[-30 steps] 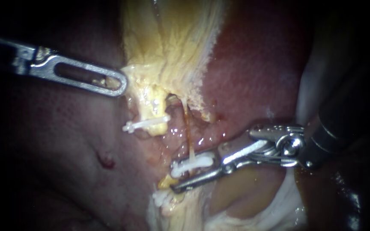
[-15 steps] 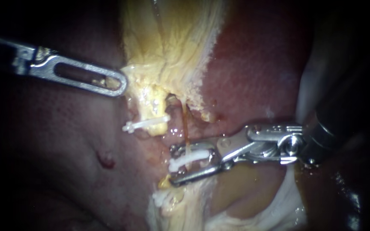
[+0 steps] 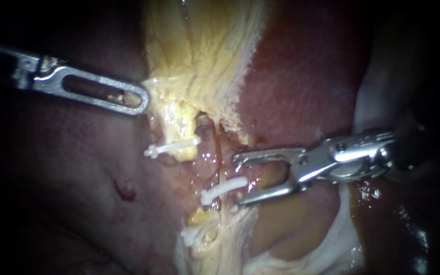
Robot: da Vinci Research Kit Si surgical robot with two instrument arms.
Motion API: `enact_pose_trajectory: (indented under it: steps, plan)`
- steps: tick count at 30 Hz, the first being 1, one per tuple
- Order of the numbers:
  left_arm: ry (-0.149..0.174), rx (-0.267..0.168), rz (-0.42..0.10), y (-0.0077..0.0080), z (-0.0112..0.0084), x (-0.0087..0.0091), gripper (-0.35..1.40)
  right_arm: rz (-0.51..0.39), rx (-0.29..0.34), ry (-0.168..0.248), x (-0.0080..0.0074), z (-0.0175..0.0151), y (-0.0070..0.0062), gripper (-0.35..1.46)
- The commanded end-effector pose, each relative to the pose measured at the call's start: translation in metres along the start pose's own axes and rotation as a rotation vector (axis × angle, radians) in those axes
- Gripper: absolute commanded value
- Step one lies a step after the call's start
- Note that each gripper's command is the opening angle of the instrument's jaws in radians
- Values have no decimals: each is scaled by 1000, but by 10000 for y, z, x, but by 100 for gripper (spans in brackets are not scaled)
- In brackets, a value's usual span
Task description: Going back first clip right tube
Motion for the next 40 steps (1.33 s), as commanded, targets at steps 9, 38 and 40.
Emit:
enact_pose_trajectory:
  steps: [9,38,40]
  plan:
    - [-1,0,1,2,4,1,-35,-26,-18,-1,14,-38,5,50]
    - [39,-9,41,34,95,25,-35,-28,-8,0,15,-40,1,50]
    - [40,-8,41,34,95,25,-35,-28,-8,0,15,-40,1,50]
